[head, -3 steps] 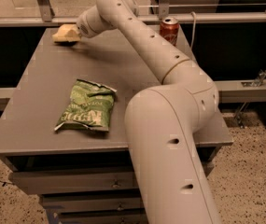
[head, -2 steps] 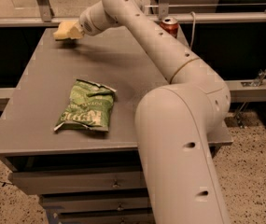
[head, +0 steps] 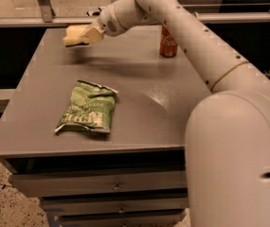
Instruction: Move sponge near green jalapeno chip bag
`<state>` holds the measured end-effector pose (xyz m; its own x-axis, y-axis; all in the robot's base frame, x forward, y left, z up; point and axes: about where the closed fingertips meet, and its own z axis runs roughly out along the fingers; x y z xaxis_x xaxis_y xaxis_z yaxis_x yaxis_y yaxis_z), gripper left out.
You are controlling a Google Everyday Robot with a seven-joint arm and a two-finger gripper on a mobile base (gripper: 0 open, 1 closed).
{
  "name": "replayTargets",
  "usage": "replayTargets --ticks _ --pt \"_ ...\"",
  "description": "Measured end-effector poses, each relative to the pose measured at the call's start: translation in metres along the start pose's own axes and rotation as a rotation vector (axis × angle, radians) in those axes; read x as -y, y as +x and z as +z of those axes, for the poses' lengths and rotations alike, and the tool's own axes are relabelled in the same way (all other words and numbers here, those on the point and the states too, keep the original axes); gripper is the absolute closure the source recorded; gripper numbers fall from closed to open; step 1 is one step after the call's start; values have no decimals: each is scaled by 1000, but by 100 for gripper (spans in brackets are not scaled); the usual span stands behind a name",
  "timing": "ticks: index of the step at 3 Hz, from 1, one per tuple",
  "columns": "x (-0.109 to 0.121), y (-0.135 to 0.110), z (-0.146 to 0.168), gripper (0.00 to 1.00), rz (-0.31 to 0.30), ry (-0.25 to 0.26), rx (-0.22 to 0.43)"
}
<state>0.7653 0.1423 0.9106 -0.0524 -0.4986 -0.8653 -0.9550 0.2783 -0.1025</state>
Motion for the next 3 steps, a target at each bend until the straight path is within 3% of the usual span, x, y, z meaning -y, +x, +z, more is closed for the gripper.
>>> replayTargets --ticks 2,3 --pt "-59 50 -103 100 -48 -144 -22" --pt "-80 79 -149 100 -66 -178 -51"
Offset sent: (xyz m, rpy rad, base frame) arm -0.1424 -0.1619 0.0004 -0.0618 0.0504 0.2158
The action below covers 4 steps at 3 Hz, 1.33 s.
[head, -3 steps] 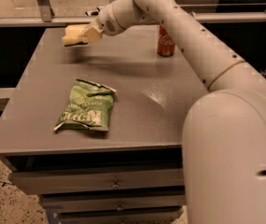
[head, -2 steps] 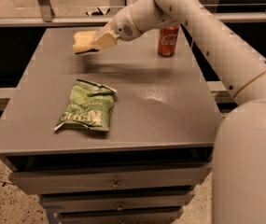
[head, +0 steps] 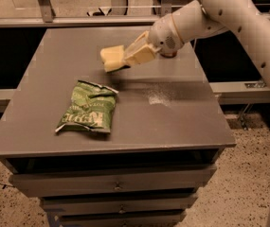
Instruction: Move sponge near green jalapeno chip bag
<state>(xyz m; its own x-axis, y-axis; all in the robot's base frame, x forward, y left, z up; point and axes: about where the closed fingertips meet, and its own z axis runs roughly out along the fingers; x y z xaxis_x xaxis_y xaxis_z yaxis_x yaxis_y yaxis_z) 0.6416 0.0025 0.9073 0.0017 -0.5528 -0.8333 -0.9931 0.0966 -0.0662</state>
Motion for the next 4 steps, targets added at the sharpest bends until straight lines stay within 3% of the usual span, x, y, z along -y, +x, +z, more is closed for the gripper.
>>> replayTargets --ticks 2,4 --pt "-62 53 -56 100 24 -76 -46" --pt "-96 74 -56 58 23 -176 -75"
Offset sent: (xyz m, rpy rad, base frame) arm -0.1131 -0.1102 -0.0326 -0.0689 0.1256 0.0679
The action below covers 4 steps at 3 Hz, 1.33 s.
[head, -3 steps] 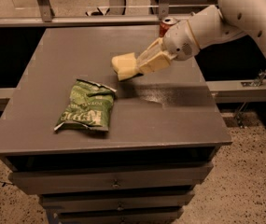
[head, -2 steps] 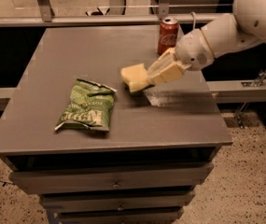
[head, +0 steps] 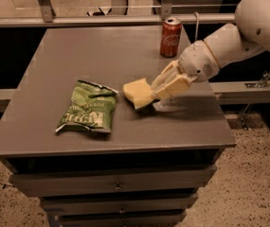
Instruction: Move sponge near green jalapeno chip bag
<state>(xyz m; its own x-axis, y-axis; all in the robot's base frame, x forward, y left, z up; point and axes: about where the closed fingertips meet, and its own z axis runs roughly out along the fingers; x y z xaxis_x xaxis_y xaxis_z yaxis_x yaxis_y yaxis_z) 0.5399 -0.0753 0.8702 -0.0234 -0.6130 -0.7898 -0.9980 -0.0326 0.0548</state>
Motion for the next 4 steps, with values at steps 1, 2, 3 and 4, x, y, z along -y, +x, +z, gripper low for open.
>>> replayTargets --ticks 1,2,3,4 --pt "-2 0 5 35 -12 -18 0" --pt "-2 -3 8 12 -24 -26 3" --pt "-1 -4 5 0 -29 -18 4" --pt "4 -1 -11 0 -20 34 -11"
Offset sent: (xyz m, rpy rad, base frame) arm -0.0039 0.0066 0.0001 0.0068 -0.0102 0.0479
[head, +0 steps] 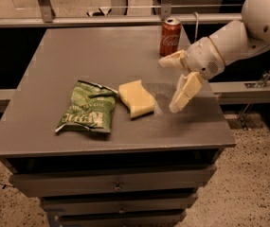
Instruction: Move sponge near green jalapeno chip bag
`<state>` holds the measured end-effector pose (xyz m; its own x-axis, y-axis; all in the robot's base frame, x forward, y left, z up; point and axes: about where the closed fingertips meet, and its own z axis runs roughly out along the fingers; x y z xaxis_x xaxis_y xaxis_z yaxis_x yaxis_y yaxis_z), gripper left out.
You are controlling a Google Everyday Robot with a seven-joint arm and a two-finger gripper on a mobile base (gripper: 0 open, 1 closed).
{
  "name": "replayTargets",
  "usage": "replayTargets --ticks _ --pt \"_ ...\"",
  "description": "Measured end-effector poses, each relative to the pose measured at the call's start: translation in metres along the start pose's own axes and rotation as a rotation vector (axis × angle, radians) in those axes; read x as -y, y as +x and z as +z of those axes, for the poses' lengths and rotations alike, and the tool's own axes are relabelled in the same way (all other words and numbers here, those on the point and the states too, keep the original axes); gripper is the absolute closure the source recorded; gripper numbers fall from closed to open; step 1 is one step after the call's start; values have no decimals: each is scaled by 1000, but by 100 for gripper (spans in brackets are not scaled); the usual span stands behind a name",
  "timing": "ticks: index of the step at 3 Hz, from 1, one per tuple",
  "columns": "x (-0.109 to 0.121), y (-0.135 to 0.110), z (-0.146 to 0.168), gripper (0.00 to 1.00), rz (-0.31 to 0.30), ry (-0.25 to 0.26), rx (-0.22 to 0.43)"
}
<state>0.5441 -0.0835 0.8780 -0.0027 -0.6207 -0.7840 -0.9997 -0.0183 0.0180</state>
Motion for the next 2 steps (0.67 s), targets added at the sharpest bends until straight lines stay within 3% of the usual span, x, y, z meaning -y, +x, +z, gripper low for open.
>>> replayTargets --ticks 1,2 --pt "10 14 -45 0 10 111 10" --pt "11 14 -50 0 10 124 12"
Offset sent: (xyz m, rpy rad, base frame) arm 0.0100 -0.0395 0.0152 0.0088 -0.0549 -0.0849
